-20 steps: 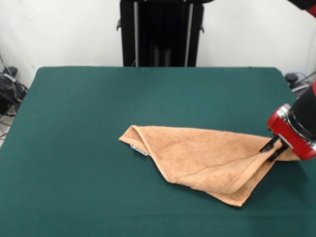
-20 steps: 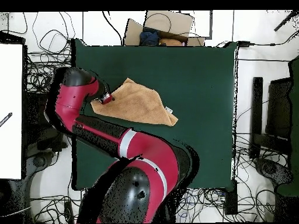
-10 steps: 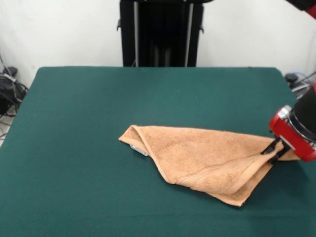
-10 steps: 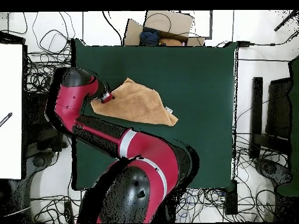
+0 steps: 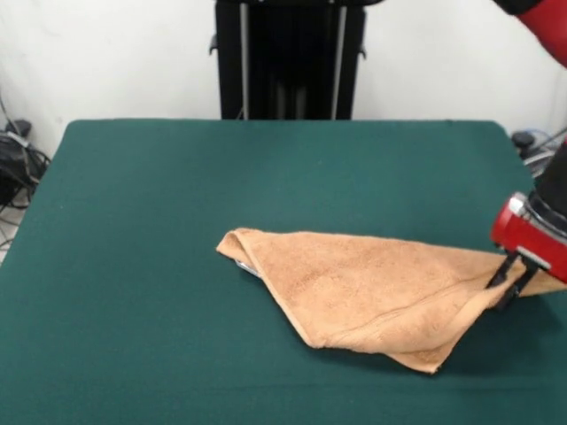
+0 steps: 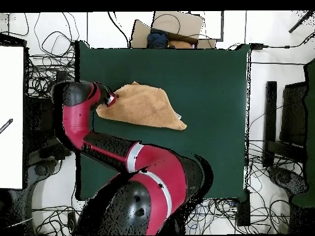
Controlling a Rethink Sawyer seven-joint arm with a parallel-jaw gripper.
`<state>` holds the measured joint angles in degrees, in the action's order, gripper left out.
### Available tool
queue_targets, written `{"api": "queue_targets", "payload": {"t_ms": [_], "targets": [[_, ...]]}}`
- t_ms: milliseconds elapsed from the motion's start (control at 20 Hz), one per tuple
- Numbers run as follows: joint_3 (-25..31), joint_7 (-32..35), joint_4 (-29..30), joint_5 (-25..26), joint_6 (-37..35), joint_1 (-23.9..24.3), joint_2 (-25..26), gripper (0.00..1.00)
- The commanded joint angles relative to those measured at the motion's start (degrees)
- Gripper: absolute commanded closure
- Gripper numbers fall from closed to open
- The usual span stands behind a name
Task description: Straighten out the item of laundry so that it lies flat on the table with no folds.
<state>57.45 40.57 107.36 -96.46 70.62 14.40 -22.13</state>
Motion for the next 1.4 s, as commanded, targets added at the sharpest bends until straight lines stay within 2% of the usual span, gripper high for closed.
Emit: {"api": "queue_targets", "payload": {"t_ms": [50,300,600,850,1000,1200,1400], "targets": [[-14.27,34.87,12.34,7.26,-3.27,-5.4,-2.35,1.0],[-20.31,51.4,14.23,17.3,-4.31,-7.12,-0.33,1.0],[-24.88,67.44,12.32,26.83,-2.83,-8.47,6.0,1.0],[-29.26,89.02,7.58,33.2,3.42,-13.29,15.32,1.0],[-32.65,99.71,1.73,39.38,8.41,-15.34,22.48,1.0],[-33.47,106.82,-1.77,42.43,12.12,-15.72,27.04,1.0],[-32.05,110.17,-0.63,42.3,15.63,-14.96,27.33,1.0]]}}
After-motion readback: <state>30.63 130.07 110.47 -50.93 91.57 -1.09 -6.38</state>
